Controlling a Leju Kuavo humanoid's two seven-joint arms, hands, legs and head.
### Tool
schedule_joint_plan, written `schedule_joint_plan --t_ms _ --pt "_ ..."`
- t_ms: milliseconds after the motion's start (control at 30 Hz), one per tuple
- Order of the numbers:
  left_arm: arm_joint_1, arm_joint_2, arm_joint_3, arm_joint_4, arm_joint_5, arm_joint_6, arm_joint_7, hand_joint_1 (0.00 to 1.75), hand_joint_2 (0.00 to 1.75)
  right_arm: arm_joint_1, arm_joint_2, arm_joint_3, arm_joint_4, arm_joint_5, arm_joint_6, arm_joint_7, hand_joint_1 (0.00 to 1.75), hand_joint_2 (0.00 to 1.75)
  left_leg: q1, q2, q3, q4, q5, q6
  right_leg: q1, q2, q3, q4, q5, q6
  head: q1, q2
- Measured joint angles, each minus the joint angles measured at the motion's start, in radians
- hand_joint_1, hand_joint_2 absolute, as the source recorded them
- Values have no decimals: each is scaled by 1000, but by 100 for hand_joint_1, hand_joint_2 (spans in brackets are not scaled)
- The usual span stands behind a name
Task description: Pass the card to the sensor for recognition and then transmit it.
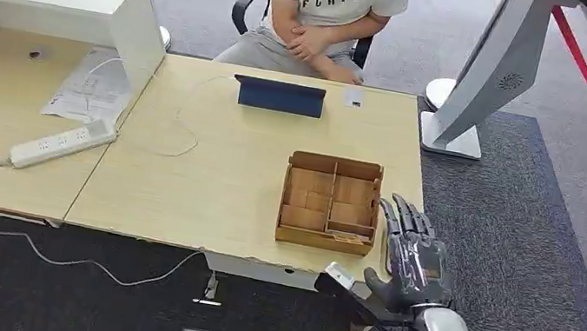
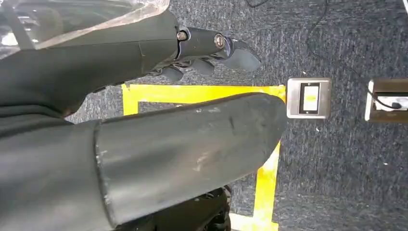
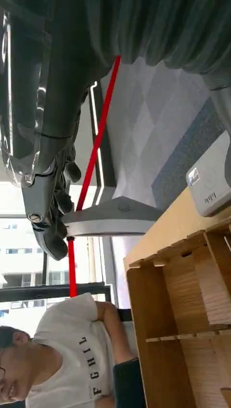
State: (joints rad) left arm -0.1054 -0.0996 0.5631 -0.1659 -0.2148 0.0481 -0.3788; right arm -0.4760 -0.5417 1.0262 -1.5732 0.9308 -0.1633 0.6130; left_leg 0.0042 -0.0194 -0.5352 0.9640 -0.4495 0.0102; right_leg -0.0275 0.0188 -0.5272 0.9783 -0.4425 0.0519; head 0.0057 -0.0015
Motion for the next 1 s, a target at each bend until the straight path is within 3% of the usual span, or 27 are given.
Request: schedule_joint_plan --t_ms 600,1000 --pt "1 -2 0 1 9 8 0 0 0 -45 93 18 148 -27 20 5 0 175 0 0 0 0 0 0 0 0 0 0 0 0 0 0" --pt "0 -2 0 2 0 2 9 0 0 -53 114 16 206 -41 35 -7 0 175 0 0 0 0 0 0 0 0 0 0 0 0 0 0"
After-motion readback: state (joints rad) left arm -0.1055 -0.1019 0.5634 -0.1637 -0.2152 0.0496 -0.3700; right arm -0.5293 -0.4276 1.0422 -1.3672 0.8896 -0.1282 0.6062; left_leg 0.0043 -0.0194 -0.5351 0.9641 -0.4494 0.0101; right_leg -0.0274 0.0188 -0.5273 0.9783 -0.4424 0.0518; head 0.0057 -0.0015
